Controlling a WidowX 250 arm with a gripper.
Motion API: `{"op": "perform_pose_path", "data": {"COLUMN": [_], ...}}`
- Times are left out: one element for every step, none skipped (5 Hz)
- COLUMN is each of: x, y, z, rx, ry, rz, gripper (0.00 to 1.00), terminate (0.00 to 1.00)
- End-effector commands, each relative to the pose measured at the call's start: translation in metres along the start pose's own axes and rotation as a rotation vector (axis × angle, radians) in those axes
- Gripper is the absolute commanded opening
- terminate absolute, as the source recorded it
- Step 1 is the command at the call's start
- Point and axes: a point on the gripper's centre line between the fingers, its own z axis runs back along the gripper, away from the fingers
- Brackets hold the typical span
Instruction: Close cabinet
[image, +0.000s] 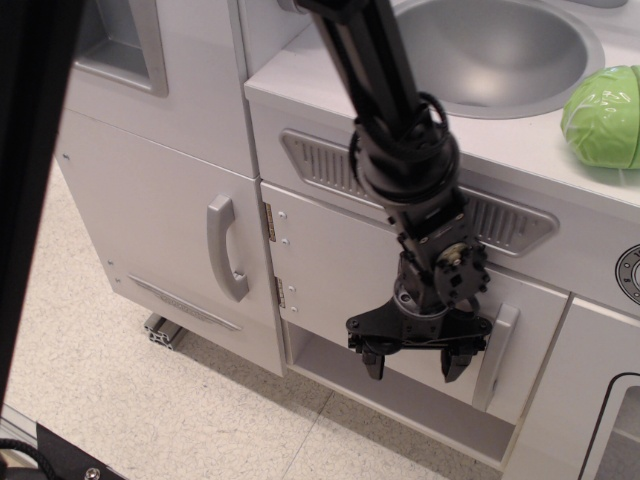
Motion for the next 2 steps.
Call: {"op": "perform_pose_path", "data": {"x": [0.004,-0.01], "y": [0.01,0.03], "z": [0.031,0.045], "rx": [-0.062,-0.074], "ry": [-0.077,-0.075], "rz": [-0.09,-0.138], "gripper": [1.0,1.0], "terminate": [0.0,0.0]}}
